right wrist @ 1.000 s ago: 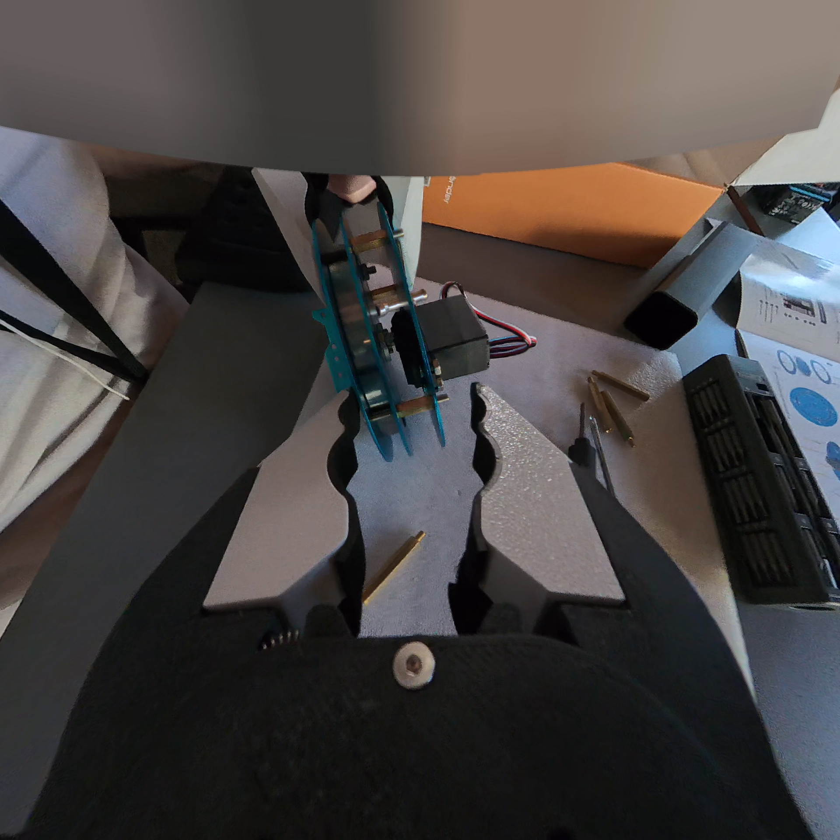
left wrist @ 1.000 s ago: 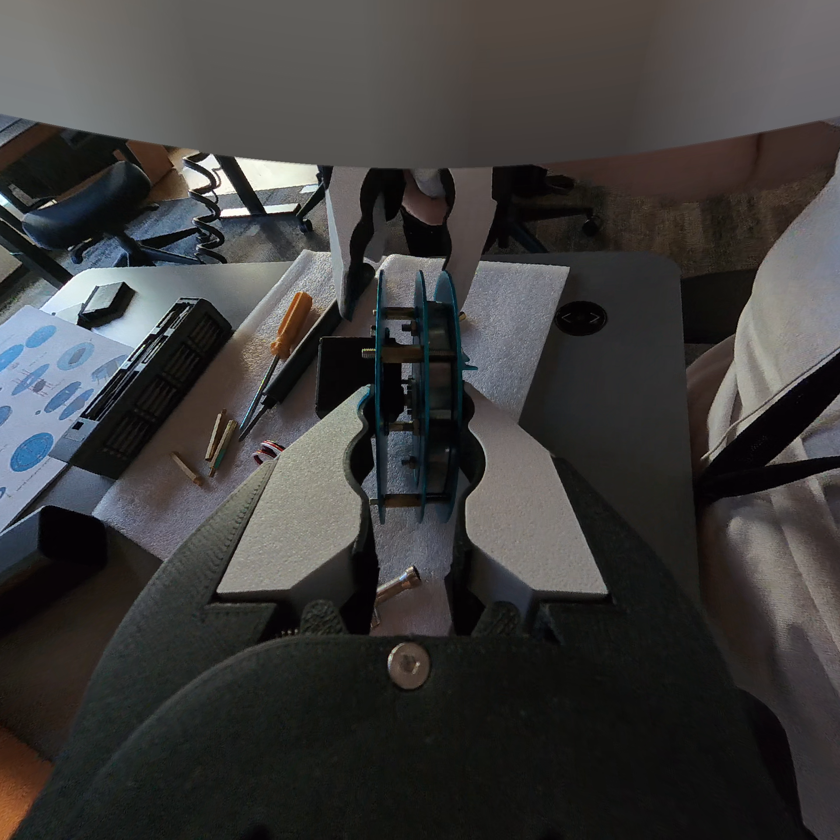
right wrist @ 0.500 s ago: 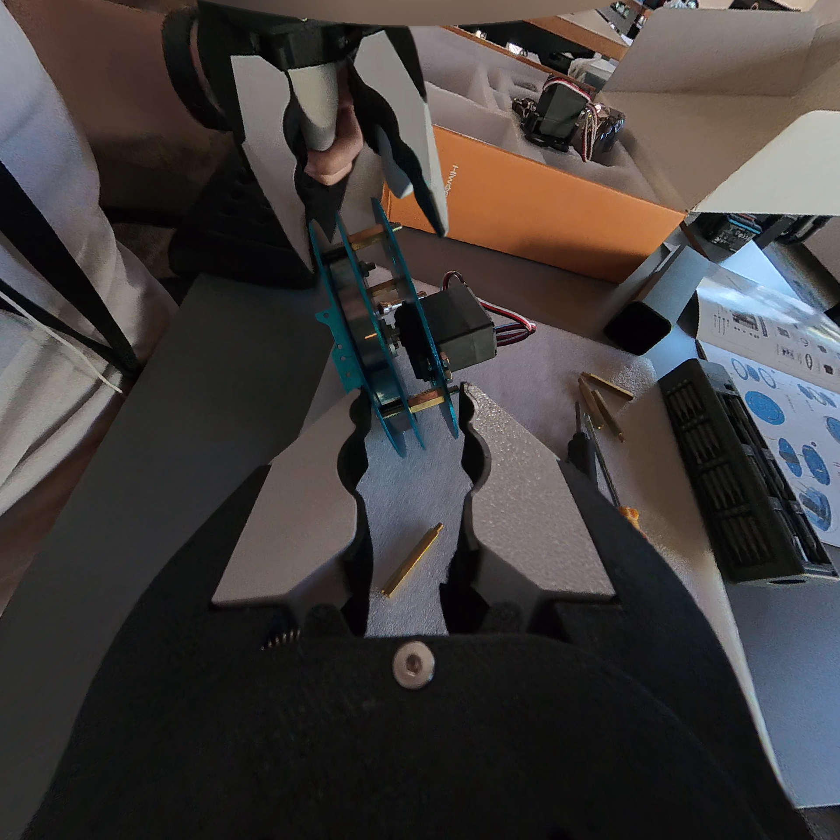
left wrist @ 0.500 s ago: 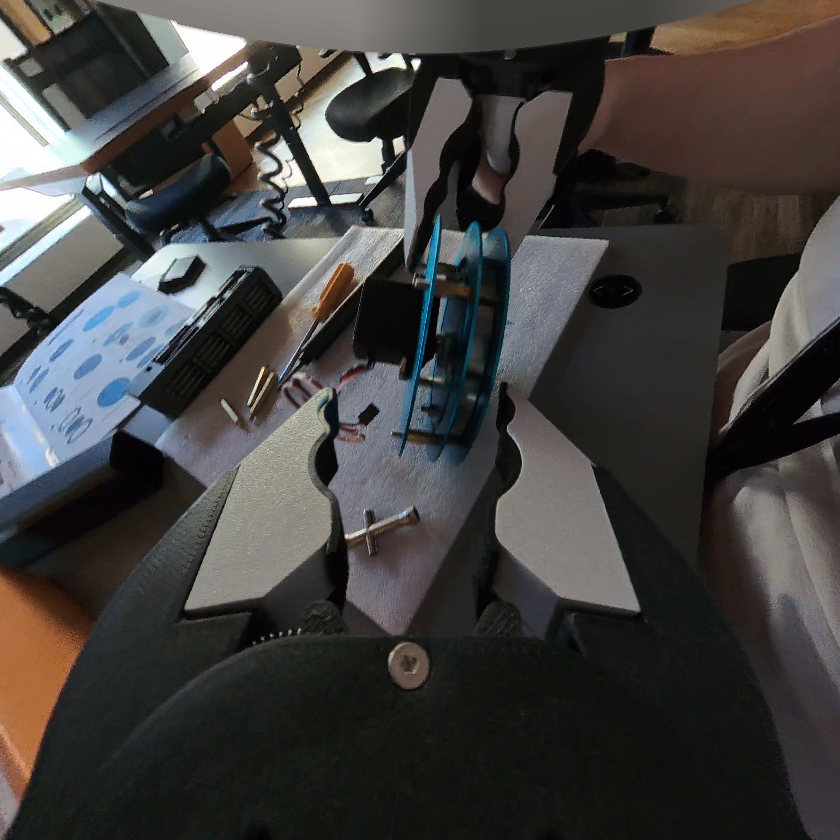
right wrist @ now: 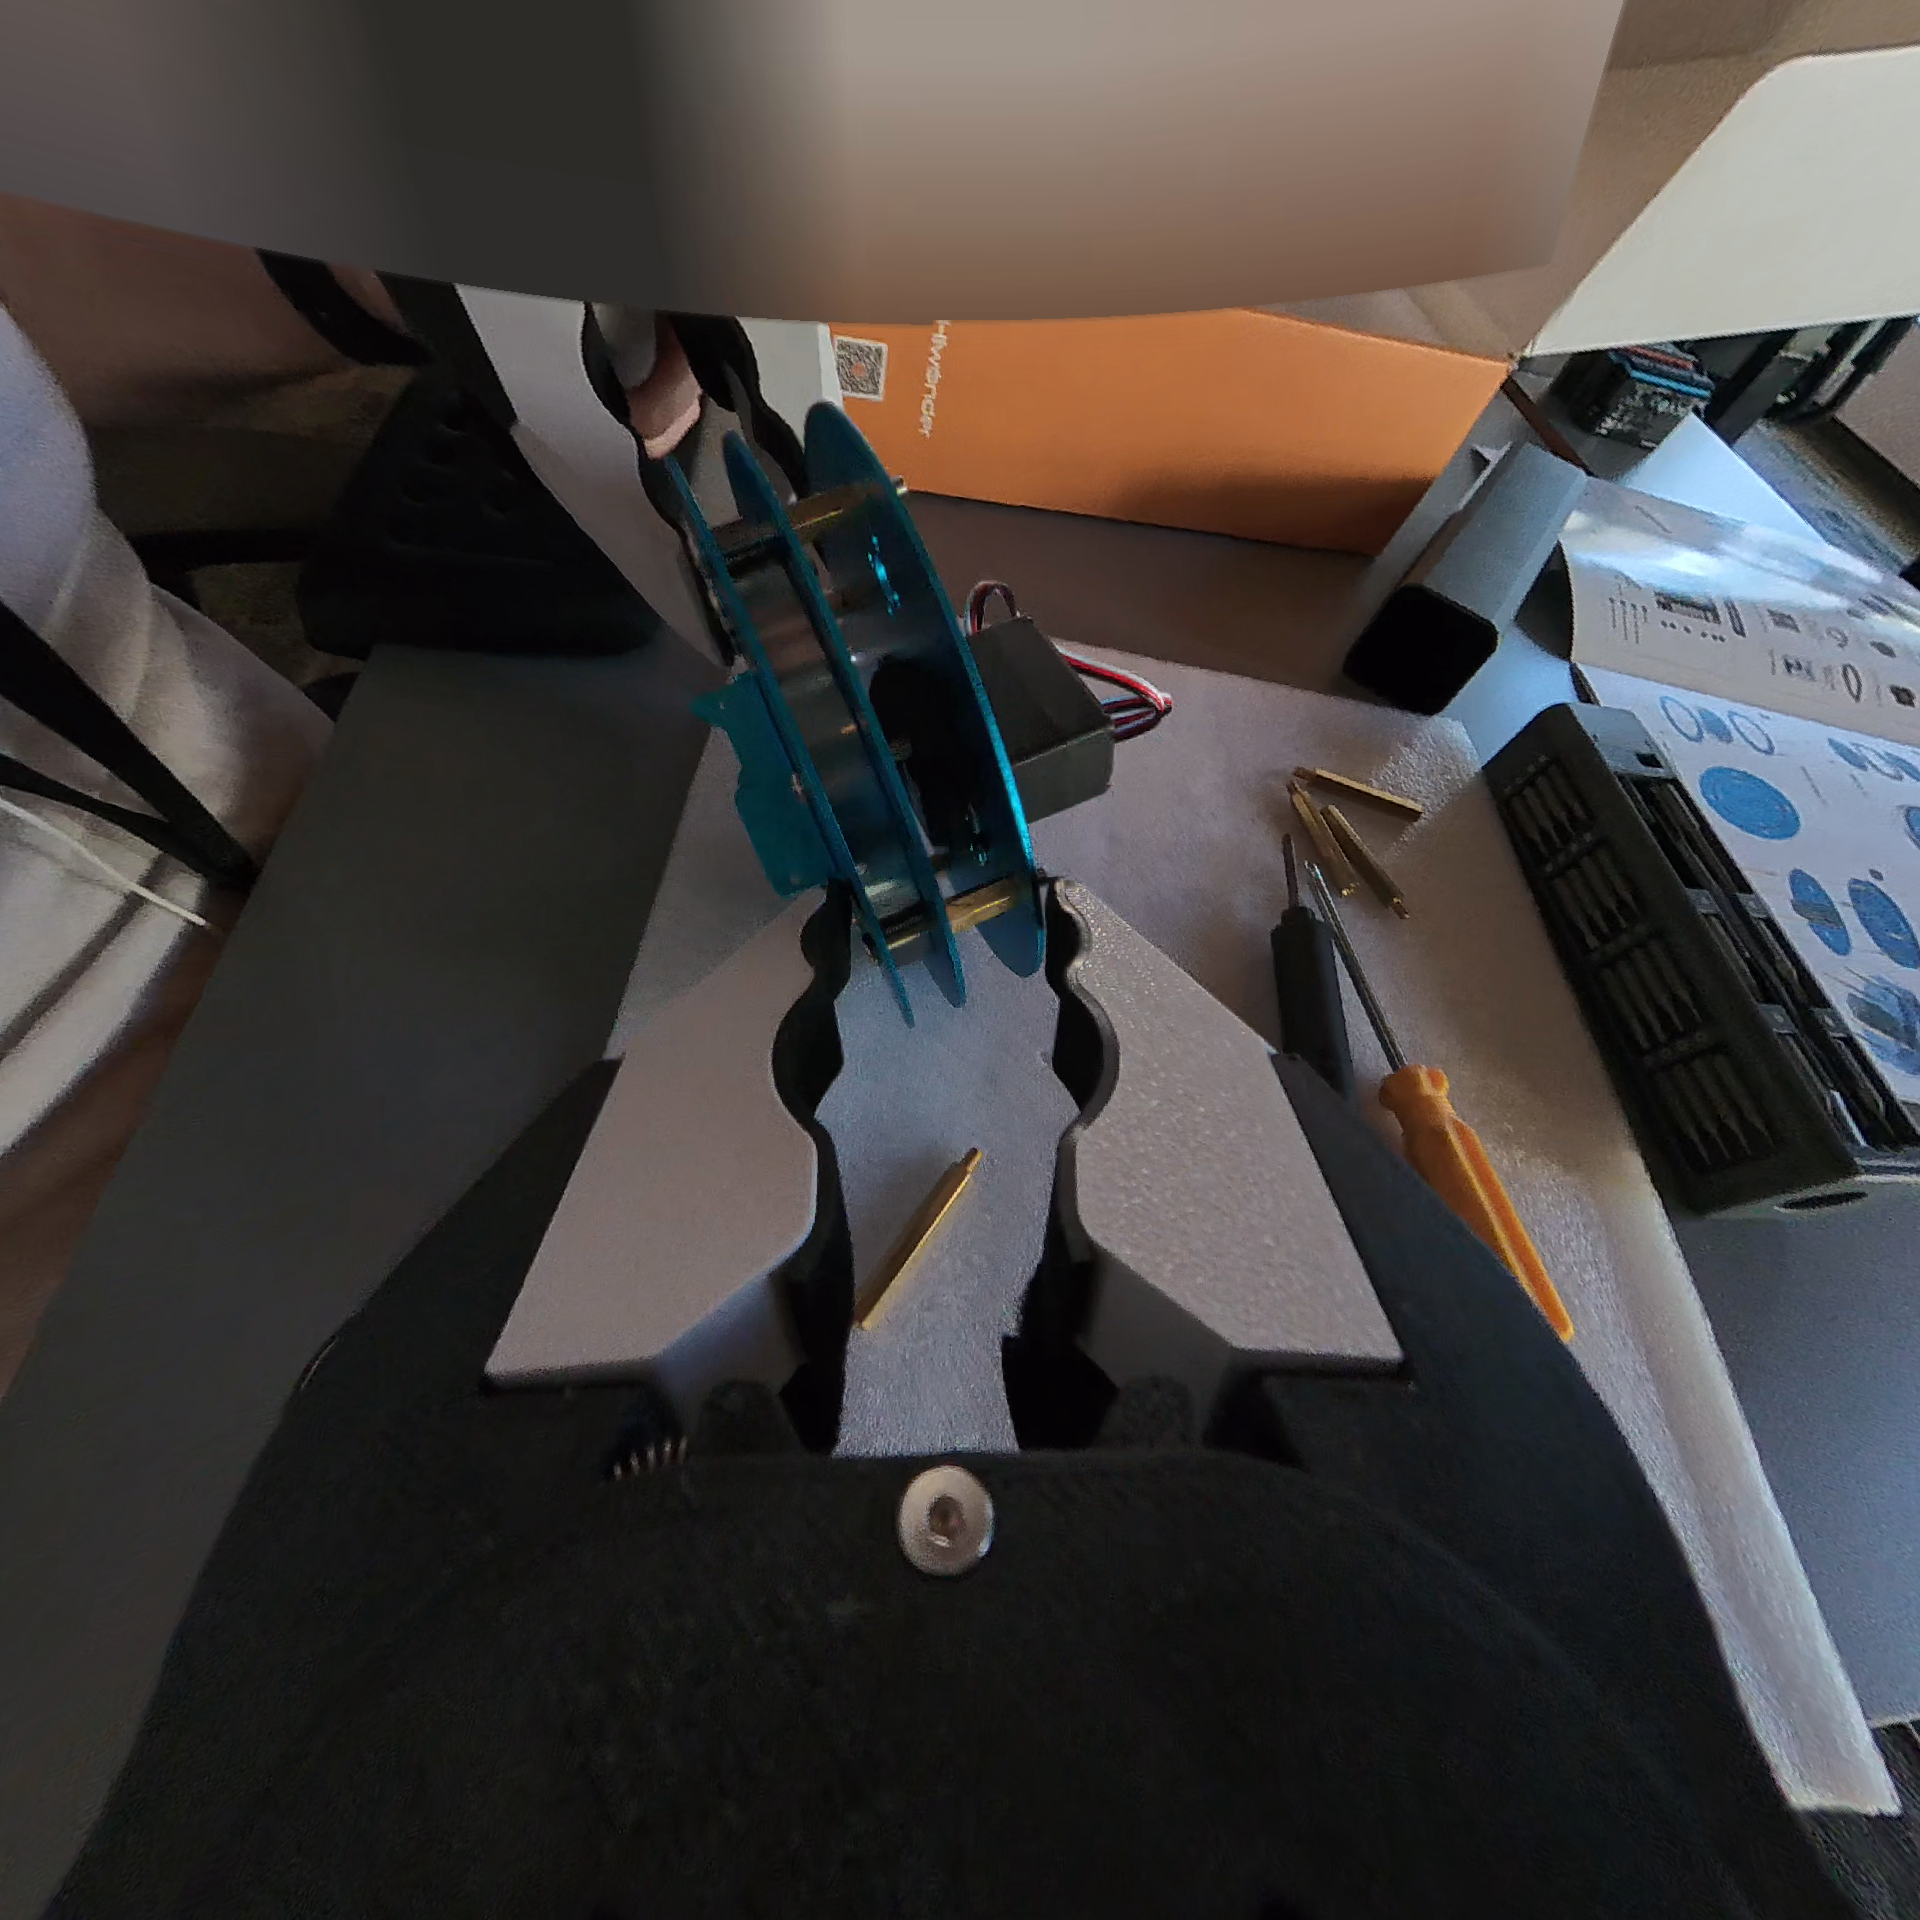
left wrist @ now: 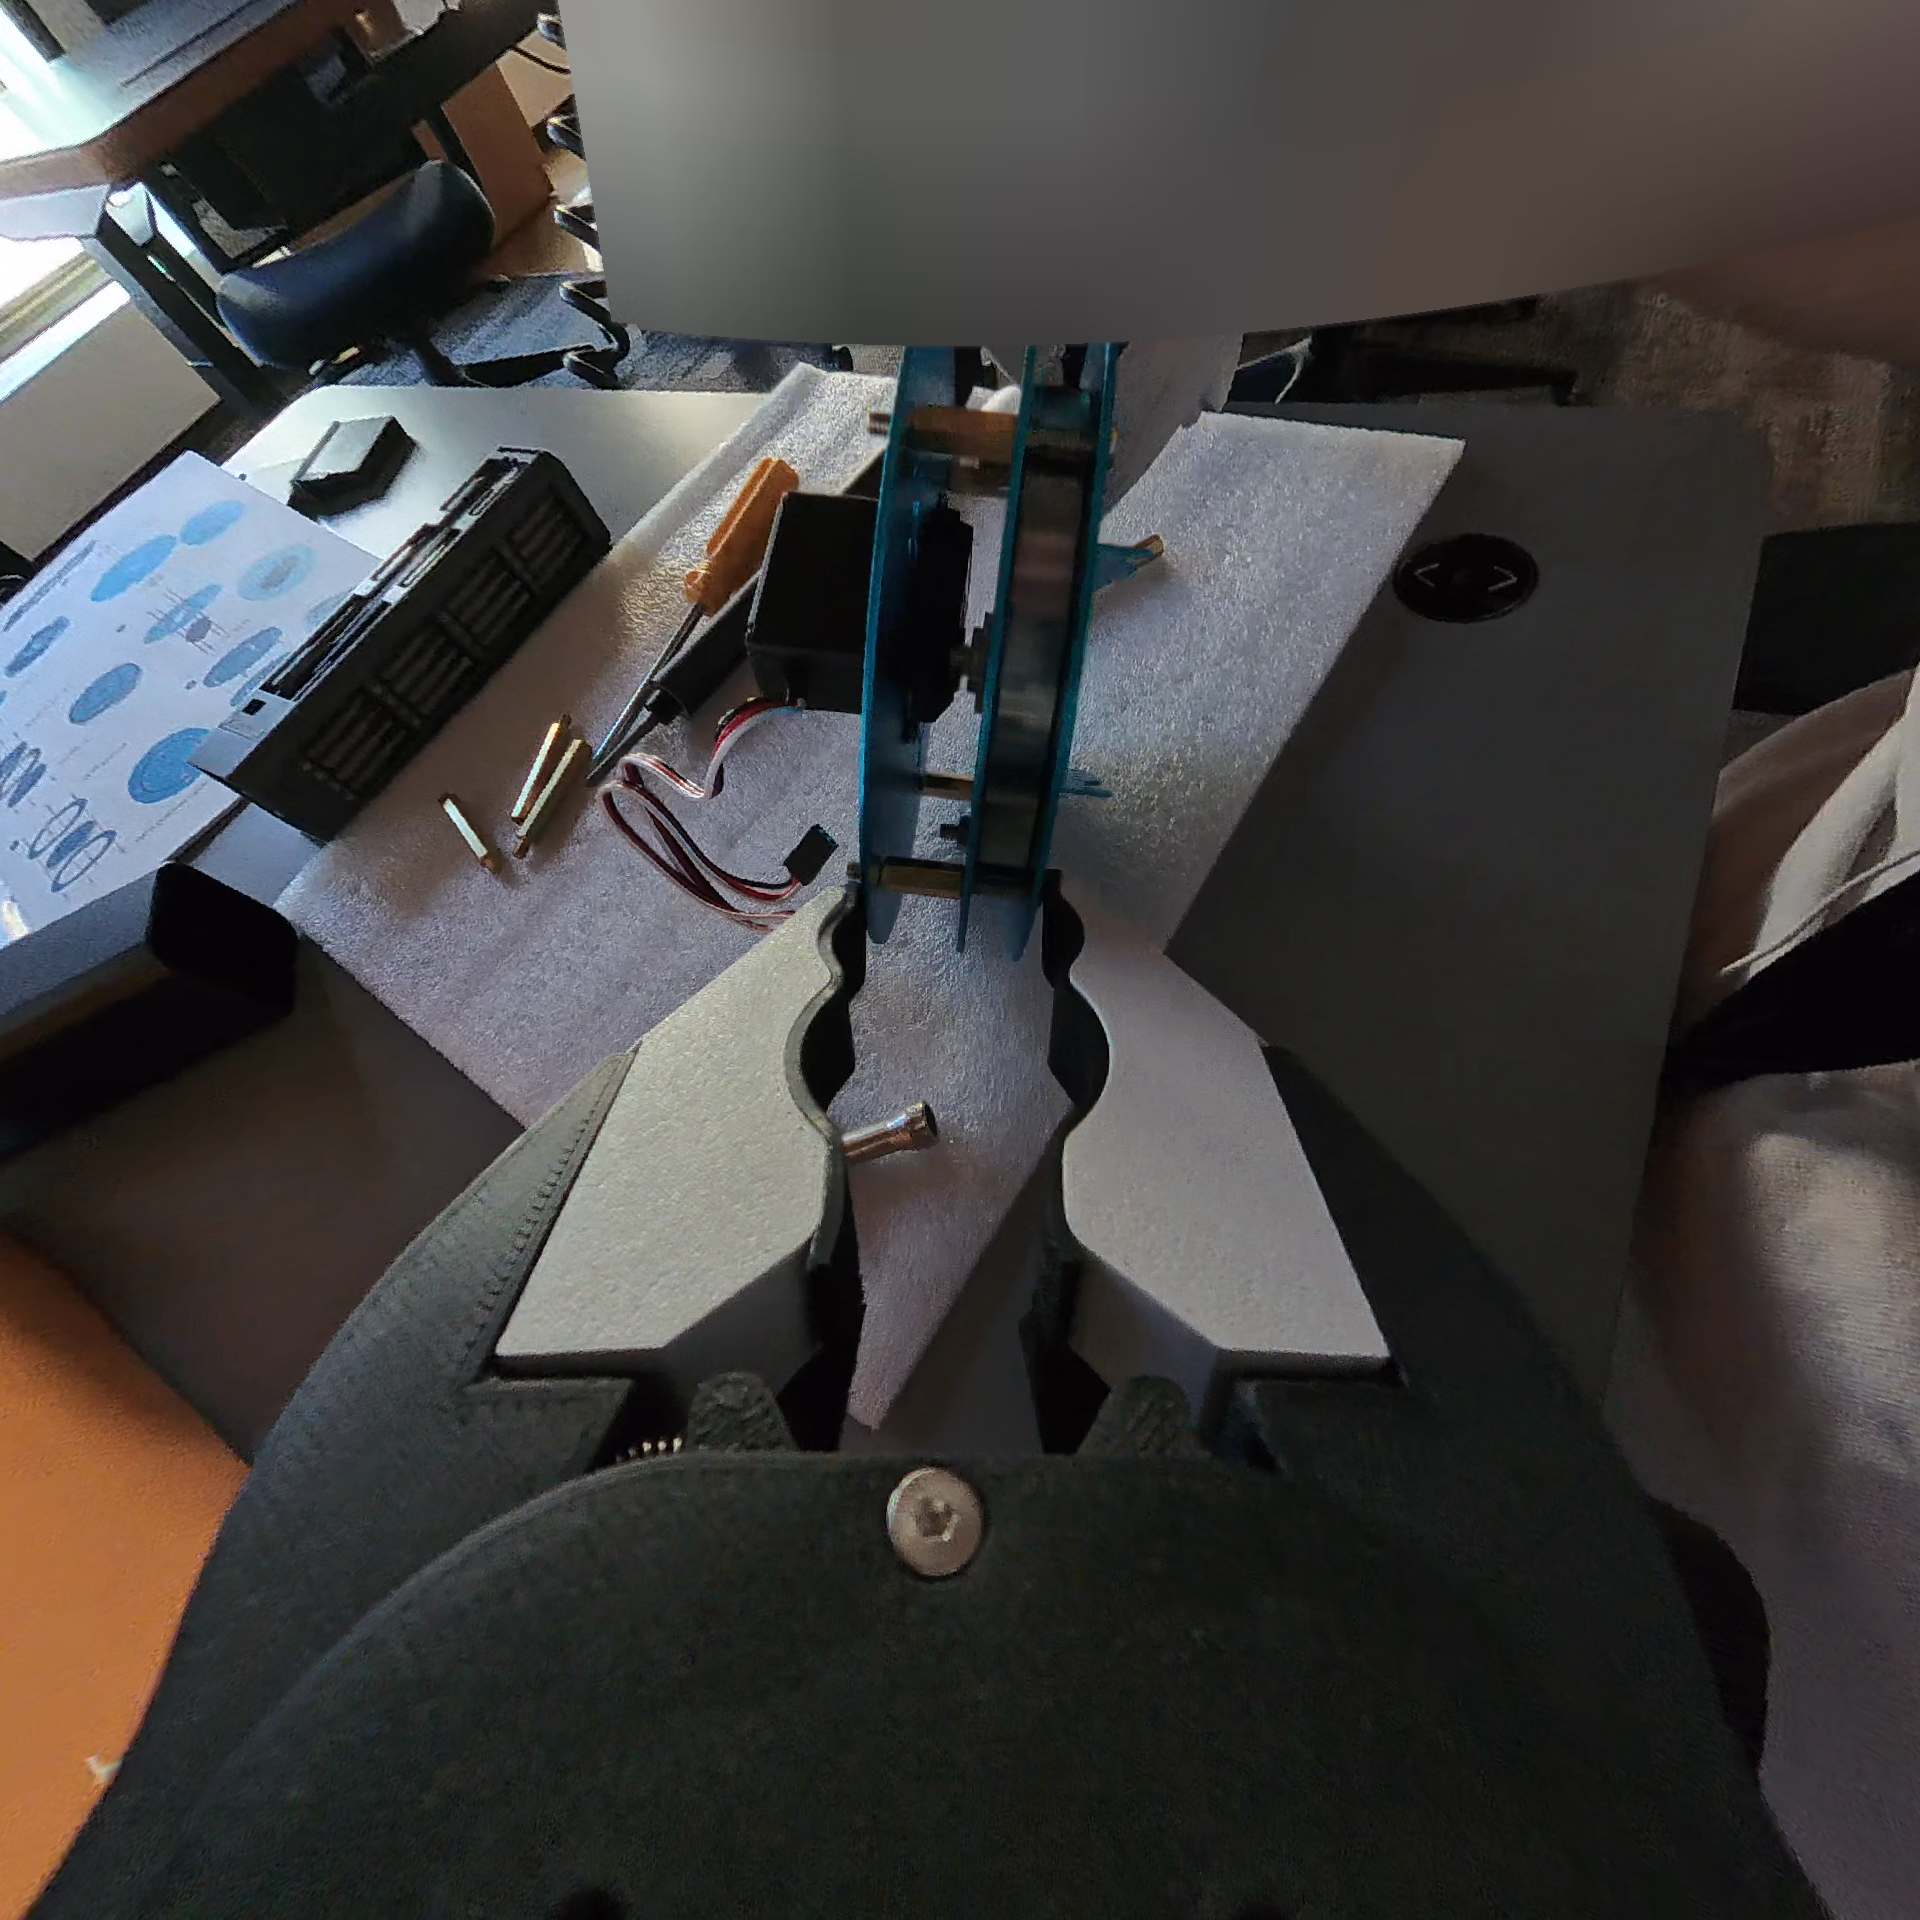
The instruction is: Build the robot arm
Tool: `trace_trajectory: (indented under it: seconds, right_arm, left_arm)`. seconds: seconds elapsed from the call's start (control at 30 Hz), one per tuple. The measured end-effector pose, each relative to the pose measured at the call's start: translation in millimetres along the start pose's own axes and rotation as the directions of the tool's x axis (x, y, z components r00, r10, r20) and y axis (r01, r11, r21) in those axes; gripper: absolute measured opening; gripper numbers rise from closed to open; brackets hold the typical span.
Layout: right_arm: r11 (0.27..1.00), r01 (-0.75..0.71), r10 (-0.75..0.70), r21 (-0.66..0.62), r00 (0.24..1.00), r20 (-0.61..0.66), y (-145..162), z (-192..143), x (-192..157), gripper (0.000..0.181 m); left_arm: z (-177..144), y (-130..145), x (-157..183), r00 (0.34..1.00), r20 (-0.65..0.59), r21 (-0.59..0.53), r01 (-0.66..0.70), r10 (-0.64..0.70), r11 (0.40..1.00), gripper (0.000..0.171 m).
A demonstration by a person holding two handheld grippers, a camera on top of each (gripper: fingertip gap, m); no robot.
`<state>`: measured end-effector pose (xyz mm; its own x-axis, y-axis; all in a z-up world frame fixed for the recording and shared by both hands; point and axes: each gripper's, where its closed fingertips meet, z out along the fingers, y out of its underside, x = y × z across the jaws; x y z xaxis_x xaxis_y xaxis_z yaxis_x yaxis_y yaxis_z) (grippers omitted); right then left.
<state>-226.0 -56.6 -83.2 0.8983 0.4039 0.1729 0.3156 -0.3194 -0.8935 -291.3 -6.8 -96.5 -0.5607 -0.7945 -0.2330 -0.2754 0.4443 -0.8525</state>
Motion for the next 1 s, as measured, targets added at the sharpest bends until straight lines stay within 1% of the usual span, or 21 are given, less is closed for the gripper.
trace_trajectory:
  seconds: [0.17,0.37,0.47,0.5,0.53,0.57,0.67,0.77,0.8,0.87,1.0]
  right_arm:
    - [0.999,-0.021,0.02,-0.025,1.0,-0.011,3,-1,0,0.036]
    - [0.999,0.006,-0.007,-0.037,0.999,-0.034,2,-2,-4,0.036]
    - [0.996,0.054,-0.057,-0.068,0.997,-0.043,3,-3,-4,0.037]
    - [0.993,0.072,-0.078,-0.091,0.995,-0.06,2,-4,-2,0.041]
    - [0.99,0.096,-0.104,-0.098,0.992,-0.077,-4,-4,-1,0.056]
    - [0.987,0.125,-0.132,-0.097,0.989,-0.069,-11,-5,-4,0.064]
    - [0.976,0.198,-0.197,-0.088,0.98,0.028,-30,-2,-24,0.059]
    - [0.984,0.168,-0.162,-0.059,0.983,0.09,-46,3,-34,0.056]
    - [0.987,0.147,-0.141,-0.069,0.986,0.085,-48,5,-31,0.053]
    - [0.987,0.12,-0.109,-0.11,0.989,0.095,-46,7,-28,0.04]
    - [0.984,0.107,-0.094,-0.143,0.991,0.095,-43,7,-26,0.039]
  left_arm:
    - [1,-3,1,1.0,0.01,0.013,-0.007,0.007,1.0,0.032]
    - [0,-2,4,0.998,0.038,0.008,-0.042,0.042,0.999,0.031]
    - [0,-3,4,0.998,0.038,0.015,-0.058,0.057,0.998,0.032]
    - [0,-4,4,0.997,0.039,0.016,-0.059,0.059,0.998,0.032]
    - [0,-4,4,0.998,0.039,0.015,-0.059,0.058,0.998,0.031]
    - [1,-5,4,0.998,0.036,0.014,-0.056,0.056,0.998,0.032]
    - [1,-5,4,0.998,0.034,0.008,-0.051,0.05,0.999,0.032]
    - [1,-7,5,0.997,0.038,0.003,-0.066,0.066,0.998,0.032]
    - [1,-7,5,0.997,0.042,0.0,-0.072,0.072,0.997,0.032]
    - [2,-9,6,0.996,0.045,-0.006,-0.076,0.077,0.997,0.032]
    - [3,-11,5,0.997,0.036,-0.01,-0.062,0.062,0.998,0.032]
